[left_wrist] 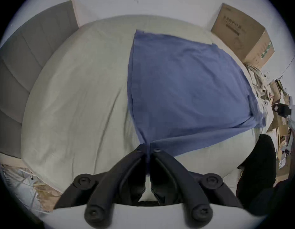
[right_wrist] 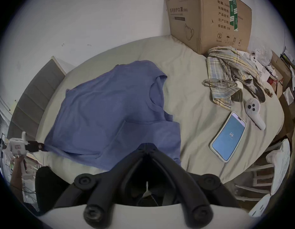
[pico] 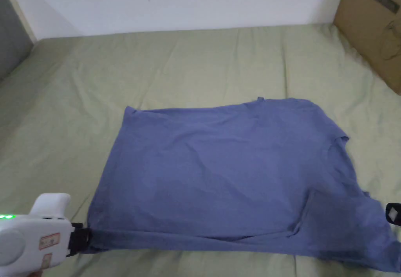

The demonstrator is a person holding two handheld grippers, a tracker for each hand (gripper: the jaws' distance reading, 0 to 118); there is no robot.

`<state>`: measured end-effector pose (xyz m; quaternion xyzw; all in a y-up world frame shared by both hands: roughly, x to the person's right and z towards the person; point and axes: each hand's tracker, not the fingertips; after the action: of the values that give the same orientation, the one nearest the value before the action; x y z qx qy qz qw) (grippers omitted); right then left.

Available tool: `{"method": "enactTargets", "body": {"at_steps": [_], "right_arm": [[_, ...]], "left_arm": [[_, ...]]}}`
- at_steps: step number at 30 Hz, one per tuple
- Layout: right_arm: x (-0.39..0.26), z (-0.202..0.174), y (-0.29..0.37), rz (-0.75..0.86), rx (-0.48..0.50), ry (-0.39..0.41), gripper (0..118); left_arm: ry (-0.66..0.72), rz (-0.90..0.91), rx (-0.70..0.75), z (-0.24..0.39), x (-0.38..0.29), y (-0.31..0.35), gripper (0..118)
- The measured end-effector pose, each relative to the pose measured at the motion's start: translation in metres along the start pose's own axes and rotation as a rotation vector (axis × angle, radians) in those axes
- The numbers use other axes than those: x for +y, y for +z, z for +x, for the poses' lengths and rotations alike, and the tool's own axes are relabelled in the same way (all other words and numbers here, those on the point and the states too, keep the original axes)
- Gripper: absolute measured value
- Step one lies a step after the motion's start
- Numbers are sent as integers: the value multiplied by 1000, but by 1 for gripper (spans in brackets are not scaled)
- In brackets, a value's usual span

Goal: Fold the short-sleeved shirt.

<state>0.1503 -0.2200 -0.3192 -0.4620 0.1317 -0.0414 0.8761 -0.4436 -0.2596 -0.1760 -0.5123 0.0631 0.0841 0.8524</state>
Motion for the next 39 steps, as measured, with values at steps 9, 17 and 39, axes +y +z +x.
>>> {"method": "enactTargets", "body": {"at_steps": [9,17,39], "right_arm": [[-14,25,-58,-361,-89,108,115],[-24,18,-66,-363,-94,252,2],[137,17,-95,-72,40,-42,2]], "left_arm": [[-14,68,-6,26,2,39,3],[21,60,-12,21,0,36,3],[136,137,-35,-11,137,-32,3]]}}
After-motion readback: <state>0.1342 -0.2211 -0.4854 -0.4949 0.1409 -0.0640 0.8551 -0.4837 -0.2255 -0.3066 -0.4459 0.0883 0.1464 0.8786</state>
